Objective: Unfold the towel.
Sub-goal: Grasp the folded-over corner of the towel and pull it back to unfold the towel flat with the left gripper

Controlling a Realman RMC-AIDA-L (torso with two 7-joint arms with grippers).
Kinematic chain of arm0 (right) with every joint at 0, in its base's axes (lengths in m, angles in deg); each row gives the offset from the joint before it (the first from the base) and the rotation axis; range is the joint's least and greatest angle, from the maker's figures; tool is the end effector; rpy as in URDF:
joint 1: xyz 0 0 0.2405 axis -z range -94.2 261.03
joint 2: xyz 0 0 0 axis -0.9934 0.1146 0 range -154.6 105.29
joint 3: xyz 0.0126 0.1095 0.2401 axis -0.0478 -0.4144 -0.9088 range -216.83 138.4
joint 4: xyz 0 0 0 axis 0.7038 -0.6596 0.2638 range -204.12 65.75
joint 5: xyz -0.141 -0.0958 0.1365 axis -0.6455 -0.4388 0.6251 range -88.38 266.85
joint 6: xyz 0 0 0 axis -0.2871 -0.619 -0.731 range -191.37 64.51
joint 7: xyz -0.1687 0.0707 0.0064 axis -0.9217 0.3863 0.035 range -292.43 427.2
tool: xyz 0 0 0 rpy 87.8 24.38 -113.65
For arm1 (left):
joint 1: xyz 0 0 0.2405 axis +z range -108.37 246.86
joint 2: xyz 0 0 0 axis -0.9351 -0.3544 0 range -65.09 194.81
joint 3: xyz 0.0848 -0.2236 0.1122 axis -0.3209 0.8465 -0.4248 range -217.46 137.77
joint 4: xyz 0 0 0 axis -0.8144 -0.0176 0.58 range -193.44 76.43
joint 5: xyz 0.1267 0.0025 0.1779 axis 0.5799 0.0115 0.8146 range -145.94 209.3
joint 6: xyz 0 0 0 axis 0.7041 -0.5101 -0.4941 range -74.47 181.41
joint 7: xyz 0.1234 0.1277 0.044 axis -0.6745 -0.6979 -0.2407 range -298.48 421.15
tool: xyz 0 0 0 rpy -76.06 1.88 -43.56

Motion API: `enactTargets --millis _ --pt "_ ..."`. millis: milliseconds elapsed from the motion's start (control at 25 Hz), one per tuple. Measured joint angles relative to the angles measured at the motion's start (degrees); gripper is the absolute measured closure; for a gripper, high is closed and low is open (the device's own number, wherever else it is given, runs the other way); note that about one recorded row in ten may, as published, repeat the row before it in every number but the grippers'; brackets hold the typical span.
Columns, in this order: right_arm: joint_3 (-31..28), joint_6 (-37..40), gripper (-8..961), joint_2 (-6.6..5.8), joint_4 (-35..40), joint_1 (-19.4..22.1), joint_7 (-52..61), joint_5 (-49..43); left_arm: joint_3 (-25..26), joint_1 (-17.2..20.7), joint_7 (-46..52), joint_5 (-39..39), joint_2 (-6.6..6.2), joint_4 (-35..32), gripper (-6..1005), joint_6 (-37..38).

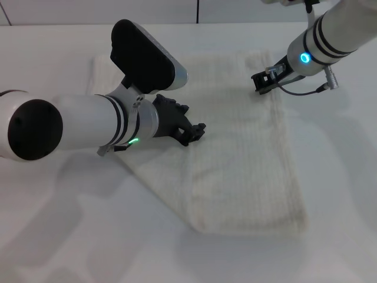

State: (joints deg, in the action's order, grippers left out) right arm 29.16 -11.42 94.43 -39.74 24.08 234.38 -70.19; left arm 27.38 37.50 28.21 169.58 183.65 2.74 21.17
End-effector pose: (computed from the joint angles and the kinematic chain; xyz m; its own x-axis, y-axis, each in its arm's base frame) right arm 0.2160 0.4834 -0.0870 0.5048 -0.8535 -0.1293 -0.7109 -0.3260 -0.6232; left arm -0.1786 0.3975 -0.1558 0.9387 0.3410 0.0501 0.3124 -0.7807 -0.5412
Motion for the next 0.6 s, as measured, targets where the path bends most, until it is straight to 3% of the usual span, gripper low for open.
enactTargets --millis 480,600 --pt "0.0 0.14 954 -0.01 0.09 0.31 0.0 0.0 0.3 -1.67 0.07 0.0 -0.07 -0.52 670 -2.19" --pt "0.0 0.14 954 -0.06 0.09 0.36 0.0 0.0 0.66 -1.49 0.08 0.06 -0.22 1.17 809 -3.97"
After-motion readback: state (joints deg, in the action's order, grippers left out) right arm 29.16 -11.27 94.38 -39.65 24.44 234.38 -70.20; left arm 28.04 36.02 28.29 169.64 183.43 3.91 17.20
